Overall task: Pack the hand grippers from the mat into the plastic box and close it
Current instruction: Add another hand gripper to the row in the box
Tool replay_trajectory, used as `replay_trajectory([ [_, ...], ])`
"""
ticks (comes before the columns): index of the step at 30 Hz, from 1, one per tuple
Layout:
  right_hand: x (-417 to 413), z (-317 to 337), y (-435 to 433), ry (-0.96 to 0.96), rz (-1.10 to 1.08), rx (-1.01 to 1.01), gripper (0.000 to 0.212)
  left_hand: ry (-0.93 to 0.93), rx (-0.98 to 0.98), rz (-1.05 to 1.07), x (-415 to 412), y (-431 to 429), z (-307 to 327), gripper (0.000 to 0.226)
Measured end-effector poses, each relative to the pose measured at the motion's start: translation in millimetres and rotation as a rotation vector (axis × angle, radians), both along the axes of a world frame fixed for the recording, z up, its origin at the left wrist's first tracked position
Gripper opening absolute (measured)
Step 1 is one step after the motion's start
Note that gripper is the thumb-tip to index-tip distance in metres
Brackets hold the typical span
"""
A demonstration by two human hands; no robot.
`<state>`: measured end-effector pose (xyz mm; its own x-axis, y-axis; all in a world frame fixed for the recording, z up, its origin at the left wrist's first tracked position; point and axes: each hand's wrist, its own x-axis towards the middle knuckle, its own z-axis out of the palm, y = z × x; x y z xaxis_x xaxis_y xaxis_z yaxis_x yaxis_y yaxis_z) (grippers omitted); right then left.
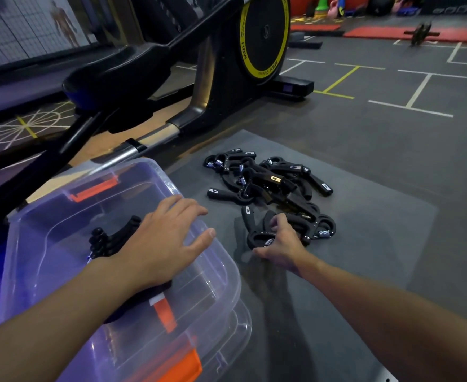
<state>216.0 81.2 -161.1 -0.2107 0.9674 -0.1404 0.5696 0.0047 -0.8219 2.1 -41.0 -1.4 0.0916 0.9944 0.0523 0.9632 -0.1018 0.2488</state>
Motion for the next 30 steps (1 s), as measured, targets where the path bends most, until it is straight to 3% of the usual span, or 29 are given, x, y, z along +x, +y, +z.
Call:
replay_trajectory([
  [3,-5.7,31.4,-0.3,0.137,-0.01,0.04,0.071,-0.027,0.021,-0.009,-0.9,-4.8,8.1,0.066],
  [8,-13.4,104.7,-6.7,0.223,0.039,0.141,0.067,-0.037,0.126,-0.031,-4.8,-14.6,26.6,0.039],
  [14,-40.2,186.4,-40.7,0.315,0.154,0.227,0.064,-0.021,0.305,-0.066,-15.8,-30.0,54.6,0.062],
  [18,-55.3,230.1,-73.5,0.37,0.294,0.227,0.058,-0.016,0.442,-0.083,-24.1,-45.4,75.7,0.062],
  [25,-68.6,267.9,-115.1,0.335,0.452,0.26,0.059,0.06,0.637,-0.125,-41.4,-81.4,112.5,0.034],
  [30,-76.6,269.3,-129.9,0.384,0.546,0.191,0.053,0.02,0.608,-0.184,-53.0,-105.6,116.6,0.024],
])
